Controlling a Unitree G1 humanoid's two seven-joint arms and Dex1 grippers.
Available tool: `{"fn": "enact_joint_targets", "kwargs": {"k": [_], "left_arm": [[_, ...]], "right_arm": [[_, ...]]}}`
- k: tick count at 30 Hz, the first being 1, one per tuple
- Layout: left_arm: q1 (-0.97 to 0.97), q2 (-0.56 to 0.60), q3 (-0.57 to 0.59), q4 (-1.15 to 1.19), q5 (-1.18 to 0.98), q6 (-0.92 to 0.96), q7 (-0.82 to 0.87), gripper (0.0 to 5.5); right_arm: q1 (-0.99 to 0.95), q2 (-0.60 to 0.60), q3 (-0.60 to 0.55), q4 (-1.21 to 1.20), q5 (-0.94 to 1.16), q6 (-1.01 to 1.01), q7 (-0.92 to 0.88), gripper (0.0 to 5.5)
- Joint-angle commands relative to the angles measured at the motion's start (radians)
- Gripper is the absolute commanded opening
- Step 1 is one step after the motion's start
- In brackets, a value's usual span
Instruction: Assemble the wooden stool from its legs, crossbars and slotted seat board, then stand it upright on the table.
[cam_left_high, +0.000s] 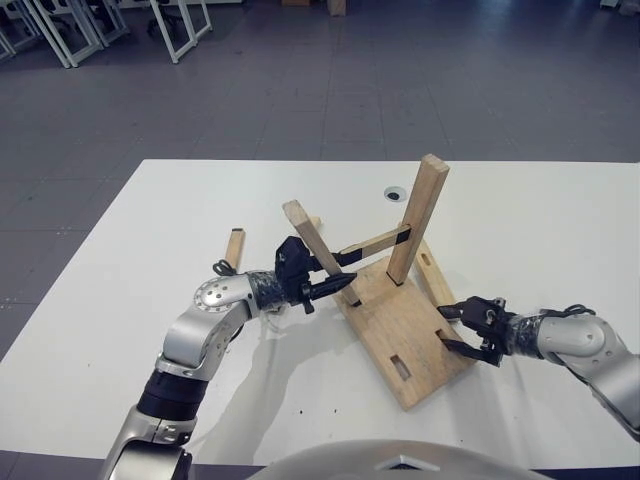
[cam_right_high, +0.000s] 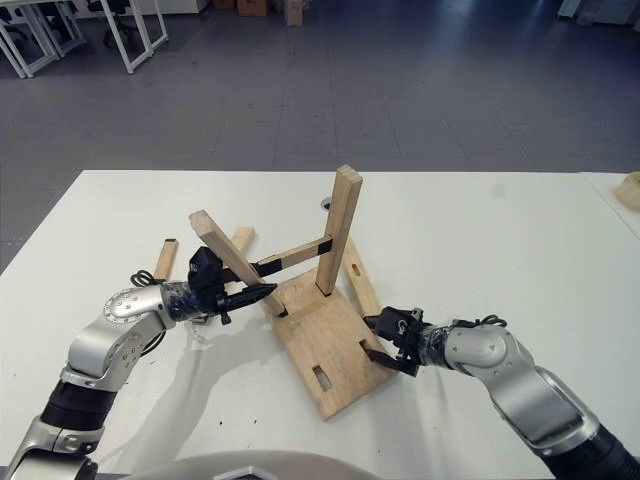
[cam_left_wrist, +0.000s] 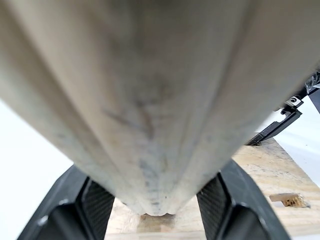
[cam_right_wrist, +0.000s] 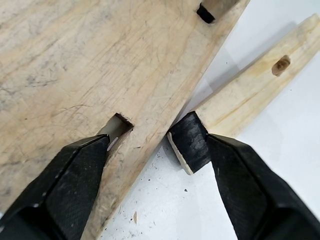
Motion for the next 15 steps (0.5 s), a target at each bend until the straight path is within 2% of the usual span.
{"fn": "enact_joint_targets", "kwargs": {"k": [1,11,15], "left_arm": [[-0.04,0.027,-0.036,0.063,0.069,0.023,-0.007,2.06],[-0.134,0.073,-0.116,0.218,0.152,0.097,-0.007,2.06],[-0.152,0.11,-0.184,0.255,0.195,0.084,-0.05,2.06]], "right_arm": [[0.018,0.026,0.024,0.023,-0.032,0.04,-0.003,3.56],[0.014,0.061,0.022,0.019,-0.045,0.054,-0.003,3.56],[-0.005,0.071,0.003,-0.005,-0.026,0.045,0.016,3.56]]}}
